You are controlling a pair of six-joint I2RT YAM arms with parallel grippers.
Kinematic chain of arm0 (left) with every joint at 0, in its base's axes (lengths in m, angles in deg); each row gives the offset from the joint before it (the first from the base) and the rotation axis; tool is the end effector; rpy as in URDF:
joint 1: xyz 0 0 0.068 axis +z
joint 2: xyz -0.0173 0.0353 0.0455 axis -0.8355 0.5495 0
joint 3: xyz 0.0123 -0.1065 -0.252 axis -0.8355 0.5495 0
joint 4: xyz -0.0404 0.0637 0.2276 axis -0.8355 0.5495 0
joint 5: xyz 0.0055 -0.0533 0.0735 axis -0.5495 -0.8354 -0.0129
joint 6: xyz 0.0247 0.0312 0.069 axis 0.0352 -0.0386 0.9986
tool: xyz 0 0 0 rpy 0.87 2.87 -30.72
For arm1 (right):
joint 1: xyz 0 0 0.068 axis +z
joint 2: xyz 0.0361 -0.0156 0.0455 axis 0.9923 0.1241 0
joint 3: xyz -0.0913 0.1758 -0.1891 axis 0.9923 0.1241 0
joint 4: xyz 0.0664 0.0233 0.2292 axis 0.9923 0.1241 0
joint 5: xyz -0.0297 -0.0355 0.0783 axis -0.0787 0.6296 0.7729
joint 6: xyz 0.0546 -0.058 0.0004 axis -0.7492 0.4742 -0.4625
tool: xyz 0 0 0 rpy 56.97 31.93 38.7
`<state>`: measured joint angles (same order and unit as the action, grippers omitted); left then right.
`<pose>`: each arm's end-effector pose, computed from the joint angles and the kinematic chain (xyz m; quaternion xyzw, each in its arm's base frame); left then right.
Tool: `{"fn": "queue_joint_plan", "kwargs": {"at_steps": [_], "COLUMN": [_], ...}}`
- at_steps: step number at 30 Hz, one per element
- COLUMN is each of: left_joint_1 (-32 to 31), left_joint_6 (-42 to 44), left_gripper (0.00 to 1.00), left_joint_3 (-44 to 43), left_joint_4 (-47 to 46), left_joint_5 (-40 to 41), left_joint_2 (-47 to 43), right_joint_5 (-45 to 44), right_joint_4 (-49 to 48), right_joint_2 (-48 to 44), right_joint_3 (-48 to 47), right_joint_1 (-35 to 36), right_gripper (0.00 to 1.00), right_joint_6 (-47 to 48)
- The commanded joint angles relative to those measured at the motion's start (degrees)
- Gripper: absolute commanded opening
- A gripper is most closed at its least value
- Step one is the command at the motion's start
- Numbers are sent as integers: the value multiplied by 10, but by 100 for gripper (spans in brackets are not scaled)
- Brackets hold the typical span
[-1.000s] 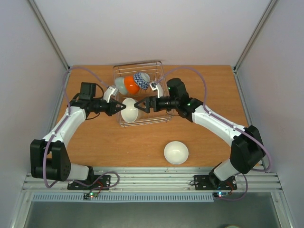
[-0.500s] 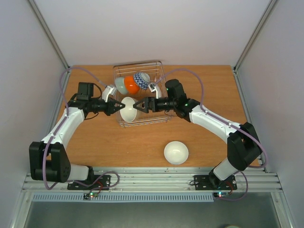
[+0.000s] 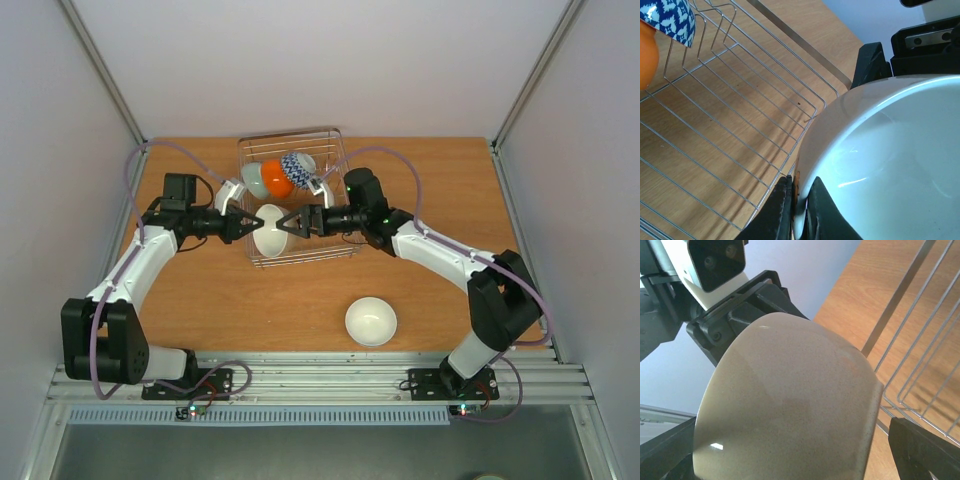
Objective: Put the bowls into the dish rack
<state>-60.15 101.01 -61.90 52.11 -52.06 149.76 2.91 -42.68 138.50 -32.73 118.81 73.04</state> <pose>0.2629 -0.0723 0.2643 0.2823 0.7986 -0.4037 0.3459 0.2703 0.2571 0.2814 -0.3836 0.7016 0.4973 0.3366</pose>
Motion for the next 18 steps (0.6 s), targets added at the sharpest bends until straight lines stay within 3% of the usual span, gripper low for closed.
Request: {"fn": "queue_joint_plan", "kwargs": {"at_steps": [1, 4, 6, 14, 18], "left_joint_1": [4, 3, 3, 3, 3], "left_joint_6": [1, 0, 1, -5, -9], "left_gripper": [0, 0, 1, 1, 0], "left_joint_3": [0, -1, -1, -1, -1], "left_joint_4": [-39, -39, -39, -43, -44], "left_joint_5": [-40, -37, -35, -27, -23], "left_joint_2": [-21, -22, -22, -22, -23], "right_joint_5": [41, 55, 60, 66, 61], "right_joint_4": [-64, -85, -90, -80, -73], "right_joint_2": [13, 16, 15, 11, 10], "right_joint_3": [9, 11, 12, 6, 3], "right_joint_1": [-1, -1, -1, -1, -1], "right_gripper": [99, 94, 85, 24, 2], "right_joint_6": [-38, -53, -56, -55, -51]}}
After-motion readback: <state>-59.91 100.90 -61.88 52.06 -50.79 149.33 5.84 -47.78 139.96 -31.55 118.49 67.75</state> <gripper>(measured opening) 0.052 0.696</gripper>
